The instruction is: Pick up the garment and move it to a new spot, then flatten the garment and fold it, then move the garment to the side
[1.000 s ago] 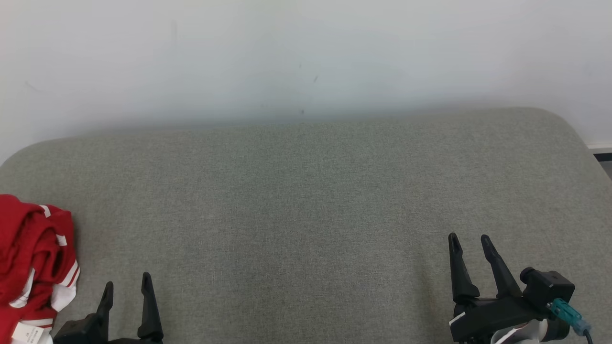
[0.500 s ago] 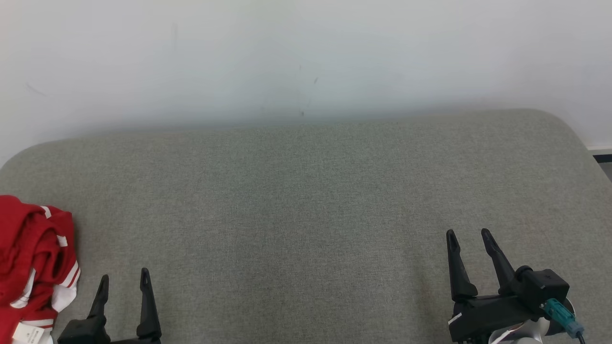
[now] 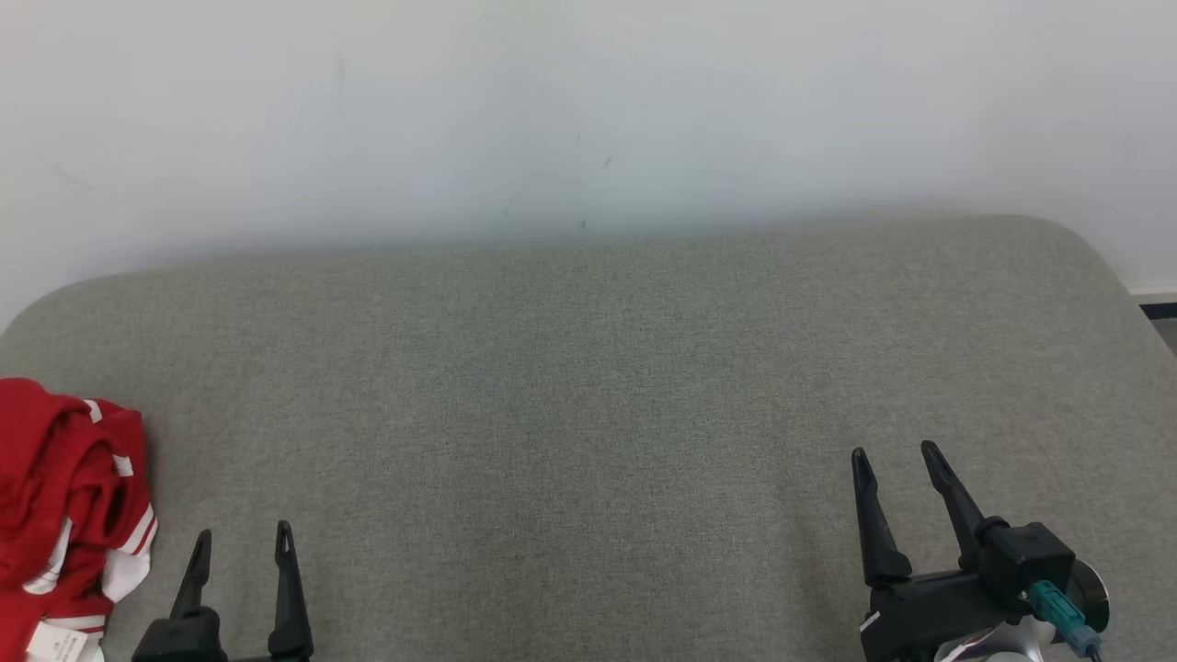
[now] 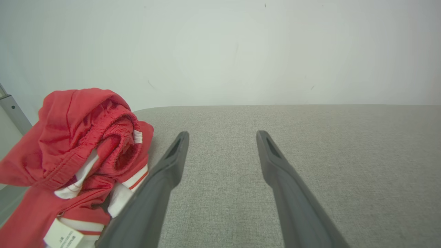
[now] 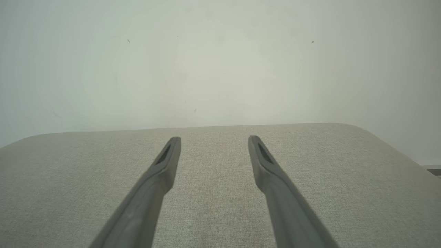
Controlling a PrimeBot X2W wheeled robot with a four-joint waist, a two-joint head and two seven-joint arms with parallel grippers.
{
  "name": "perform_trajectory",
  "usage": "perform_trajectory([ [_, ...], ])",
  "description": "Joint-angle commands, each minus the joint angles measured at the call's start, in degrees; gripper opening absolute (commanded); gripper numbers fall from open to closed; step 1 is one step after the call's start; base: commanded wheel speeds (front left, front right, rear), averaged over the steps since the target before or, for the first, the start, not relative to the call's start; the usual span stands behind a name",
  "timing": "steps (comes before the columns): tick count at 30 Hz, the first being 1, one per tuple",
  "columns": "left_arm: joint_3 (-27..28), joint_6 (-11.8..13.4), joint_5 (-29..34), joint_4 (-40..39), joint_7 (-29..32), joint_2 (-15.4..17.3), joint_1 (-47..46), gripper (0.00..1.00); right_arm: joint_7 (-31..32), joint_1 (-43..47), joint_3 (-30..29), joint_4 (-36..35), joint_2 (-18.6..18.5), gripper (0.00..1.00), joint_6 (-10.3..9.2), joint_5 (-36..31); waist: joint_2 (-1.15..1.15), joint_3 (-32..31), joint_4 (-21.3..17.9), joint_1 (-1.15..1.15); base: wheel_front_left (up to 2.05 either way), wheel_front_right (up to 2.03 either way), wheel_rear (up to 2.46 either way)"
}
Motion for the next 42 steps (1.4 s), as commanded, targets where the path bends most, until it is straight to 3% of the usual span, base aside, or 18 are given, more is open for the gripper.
perform_trajectory([
  [1,0.24,0.22,1.30,0.05,-0.58,-0.26,0.65,1.00,-0.56,-0.51,0.01,0.23,-0.13,1.00,0.20,-1.29,0.00,0.01,-0.02,0.00,0.00,0.00,0.00],
  [9,0.58,-0.16,1.14,-0.05,-0.60,-0.41,0.66,1.00,-0.56,-0.39,0.40,0.63,-0.27,1.00,0.21,-1.16,0.00,0.37,0.72,0.00,0.00,0.00,0.00],
  [15,1.06,-0.25,0.93,-0.18,-0.60,-0.46,-0.05,1.00,-0.45,-0.21,1.29,0.47,-0.33,1.00,0.20,-0.77,0.00,0.81,3.60,0.00,0.00,0.00,0.00],
  [36,6.13,-0.84,0.49,-1.78,-0.60,-0.42,0.30,1.00,-0.45,-1.38,6.84,2.30,0.86,1.00,0.20,1.16,0.00,1.59,30.50,0.00,0.00,0.00,0.00],
  [42,9.13,0.67,-1.05,-3.89,-0.60,-0.61,2.07,1.00,-0.44,-4.35,11.56,3.73,0.06,1.00,0.20,2.00,0.00,3.45,32.19,0.00,0.00,0.00,0.00],
])
